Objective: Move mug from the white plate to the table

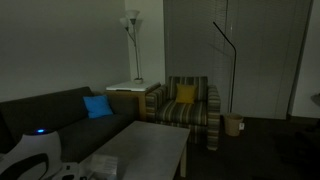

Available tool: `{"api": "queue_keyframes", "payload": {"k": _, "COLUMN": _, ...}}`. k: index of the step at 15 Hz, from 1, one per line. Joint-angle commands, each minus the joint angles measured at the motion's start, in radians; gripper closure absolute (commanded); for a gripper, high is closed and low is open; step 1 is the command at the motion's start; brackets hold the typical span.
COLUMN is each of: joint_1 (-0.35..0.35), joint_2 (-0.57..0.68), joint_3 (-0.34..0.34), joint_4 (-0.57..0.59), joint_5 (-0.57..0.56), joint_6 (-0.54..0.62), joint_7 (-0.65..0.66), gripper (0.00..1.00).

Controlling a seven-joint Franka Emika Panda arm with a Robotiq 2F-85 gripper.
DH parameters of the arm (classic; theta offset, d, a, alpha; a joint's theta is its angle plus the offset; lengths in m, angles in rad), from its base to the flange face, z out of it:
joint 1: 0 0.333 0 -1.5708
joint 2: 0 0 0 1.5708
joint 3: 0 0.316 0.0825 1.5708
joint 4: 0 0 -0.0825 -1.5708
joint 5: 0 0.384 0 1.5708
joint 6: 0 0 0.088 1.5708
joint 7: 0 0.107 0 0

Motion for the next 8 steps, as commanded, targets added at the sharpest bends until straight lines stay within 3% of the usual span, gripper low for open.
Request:
{"api": "queue_keyframes", "payload": {"k": 1, "joint_1": 0.057, "joint_2": -0.048, "joint_3": -0.046, "joint_4": -0.048, "joint_5": -0.012, "joint_6": 0.0, "joint_7": 0.039, "gripper": 0.97}}
{"api": "queue_keyframes", "payload": {"k": 8, "joint_1": 0.121, "joint_2": -0.062, "joint_3": -0.081, "joint_4": -0.03, "joint_5": -0.067, "joint_6": -0.02, "joint_7": 0.099, "gripper": 0.97}}
